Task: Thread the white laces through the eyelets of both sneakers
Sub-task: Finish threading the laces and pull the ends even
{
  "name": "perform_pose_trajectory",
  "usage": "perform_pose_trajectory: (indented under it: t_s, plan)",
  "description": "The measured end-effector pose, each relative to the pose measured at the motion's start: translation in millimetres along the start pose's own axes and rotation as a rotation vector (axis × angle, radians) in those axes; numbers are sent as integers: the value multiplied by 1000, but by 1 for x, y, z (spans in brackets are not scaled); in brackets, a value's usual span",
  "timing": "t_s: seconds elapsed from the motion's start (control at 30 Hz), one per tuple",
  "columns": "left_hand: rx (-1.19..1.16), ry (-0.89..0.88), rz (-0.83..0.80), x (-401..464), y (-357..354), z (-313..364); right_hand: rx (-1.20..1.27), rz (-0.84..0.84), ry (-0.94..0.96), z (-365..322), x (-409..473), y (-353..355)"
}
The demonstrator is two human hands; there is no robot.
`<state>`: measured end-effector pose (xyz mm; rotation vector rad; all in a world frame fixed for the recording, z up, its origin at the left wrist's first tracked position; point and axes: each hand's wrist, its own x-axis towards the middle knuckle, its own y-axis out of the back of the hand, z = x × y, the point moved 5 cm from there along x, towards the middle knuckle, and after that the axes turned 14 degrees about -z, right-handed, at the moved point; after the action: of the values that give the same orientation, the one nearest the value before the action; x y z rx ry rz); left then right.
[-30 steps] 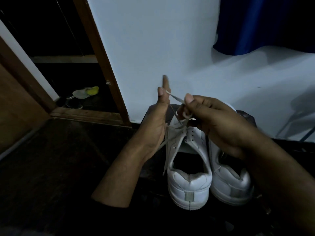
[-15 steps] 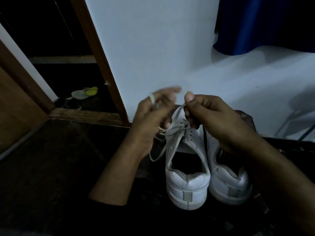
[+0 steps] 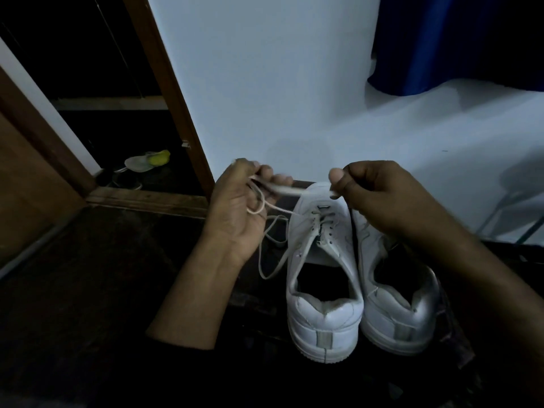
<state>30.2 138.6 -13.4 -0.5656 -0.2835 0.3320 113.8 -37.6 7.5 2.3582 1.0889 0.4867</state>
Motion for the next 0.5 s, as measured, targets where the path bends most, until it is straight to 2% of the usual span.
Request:
perform_pose_trajectory:
  t_s: [0.07,0.17,0.3,0.4,0.5]
  plan:
    - [71,35,-21,-2,0,-1,-31,-53,-7,0,1,-5]
    - [451,85,-161,-7,-7,-9,-33,-91,10,2,4,-8]
    - [729,92,-328,-14,-24,-17,-43,-74,50,2,6,-6]
    - [858,91,-313,-13,-22,-17,-110,-73,35,5,5,-2]
    - [789,134,-238,-10,-11,-17,-203,-21,-21,10,4,7]
